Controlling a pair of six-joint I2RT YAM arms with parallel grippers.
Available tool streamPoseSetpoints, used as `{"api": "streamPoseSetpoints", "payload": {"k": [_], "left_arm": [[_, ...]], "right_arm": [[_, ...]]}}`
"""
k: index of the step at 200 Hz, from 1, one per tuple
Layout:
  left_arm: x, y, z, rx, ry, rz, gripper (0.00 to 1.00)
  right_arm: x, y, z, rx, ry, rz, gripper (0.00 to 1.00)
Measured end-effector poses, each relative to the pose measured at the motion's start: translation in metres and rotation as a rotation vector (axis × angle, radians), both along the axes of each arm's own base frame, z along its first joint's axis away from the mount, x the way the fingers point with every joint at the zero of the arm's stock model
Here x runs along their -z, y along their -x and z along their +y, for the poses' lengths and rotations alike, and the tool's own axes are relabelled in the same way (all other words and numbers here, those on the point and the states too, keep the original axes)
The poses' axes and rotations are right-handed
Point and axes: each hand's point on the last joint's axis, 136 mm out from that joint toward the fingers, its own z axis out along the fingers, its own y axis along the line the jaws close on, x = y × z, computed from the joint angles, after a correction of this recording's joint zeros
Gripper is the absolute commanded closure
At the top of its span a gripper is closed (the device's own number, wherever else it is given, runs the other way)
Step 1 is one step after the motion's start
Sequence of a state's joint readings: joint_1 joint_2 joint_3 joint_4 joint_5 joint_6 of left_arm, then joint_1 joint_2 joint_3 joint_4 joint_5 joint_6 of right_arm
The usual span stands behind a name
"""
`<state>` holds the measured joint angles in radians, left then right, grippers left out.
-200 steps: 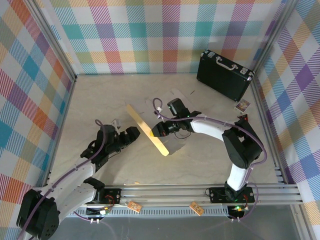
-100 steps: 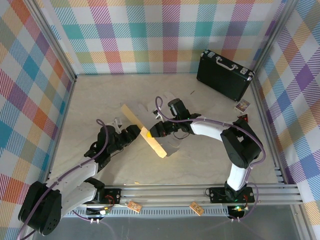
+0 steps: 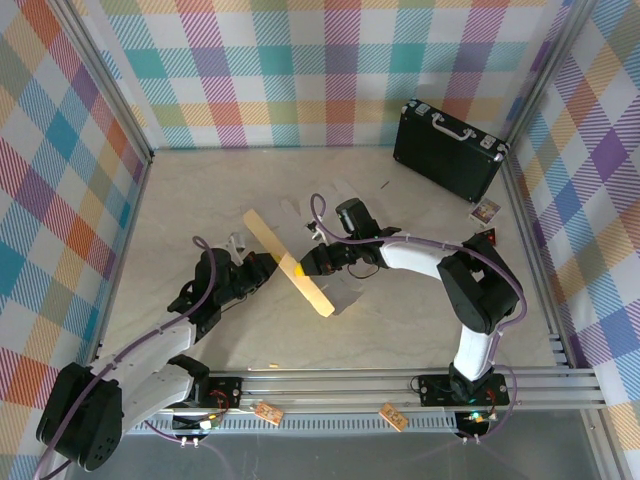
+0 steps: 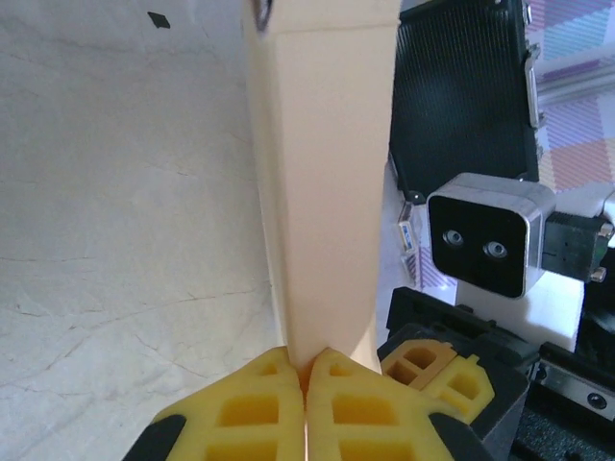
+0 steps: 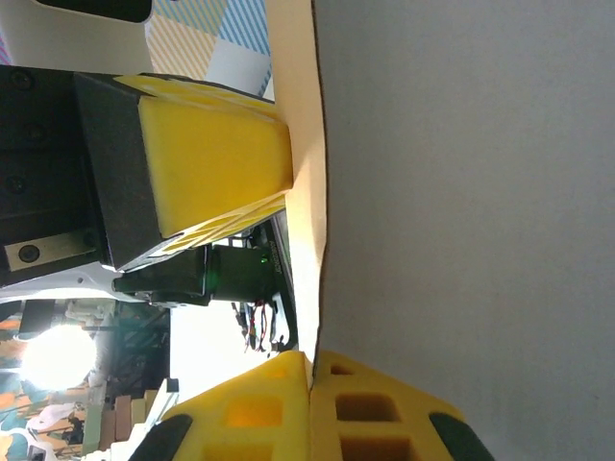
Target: Fold the paper box
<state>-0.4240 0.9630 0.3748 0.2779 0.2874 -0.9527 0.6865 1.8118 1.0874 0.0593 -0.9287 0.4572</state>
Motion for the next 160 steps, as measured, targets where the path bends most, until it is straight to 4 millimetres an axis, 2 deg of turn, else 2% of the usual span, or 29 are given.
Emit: {"api": "streamPoseSetpoints", "payload": {"k": [16,32,42,59,70,84,110,125,138,160], "left_arm": [[0.0,0.001,0.001,0.0,-0.004,0.01,1.0],[-0.002,0.002,0.001,0.001,-0.008,0.013,1.0],[-0.003,0.003,0.002,-0.002,-0.01,0.013,1.0],[-0.004,0.005,0.007,-0.022,-0.024,0.019,1.0],[-0.003,0.006,0.013,-0.05,-0.043,0.032,1.0],[-0.002,0.006,0.022,-0.096,-0.075,0.06,1.0],[-0.004,0.006,0.038,-0.185,-0.128,0.129,1.0],[-0.004,0.008,0.045,-0.223,-0.144,0.168,1.0],[-0.004,0.011,0.051,-0.255,-0.153,0.202,1.0],[-0.005,0.016,0.058,-0.292,-0.166,0.252,1.0]], "right_arm": [[0.0,0.0,0.0,-0.002,0.0,0.001,0.94],[0.001,0.001,-0.001,-0.005,0.006,0.002,0.69],[0.003,0.0,-0.001,-0.001,0.02,-0.01,0.57],[0.01,-0.005,-0.006,0.032,0.072,-0.053,0.46],[0.011,-0.012,-0.011,0.072,0.117,-0.115,0.43],[0.001,-0.022,-0.022,0.143,0.164,-0.24,0.4],[-0.046,-0.03,-0.047,0.273,0.209,-0.55,0.37],[-0.076,-0.019,-0.046,0.295,0.209,-0.708,0.41],[-0.092,-0.002,-0.036,0.275,0.208,-0.794,0.44],[-0.091,0.023,-0.02,0.222,0.242,-0.889,0.46]]}}
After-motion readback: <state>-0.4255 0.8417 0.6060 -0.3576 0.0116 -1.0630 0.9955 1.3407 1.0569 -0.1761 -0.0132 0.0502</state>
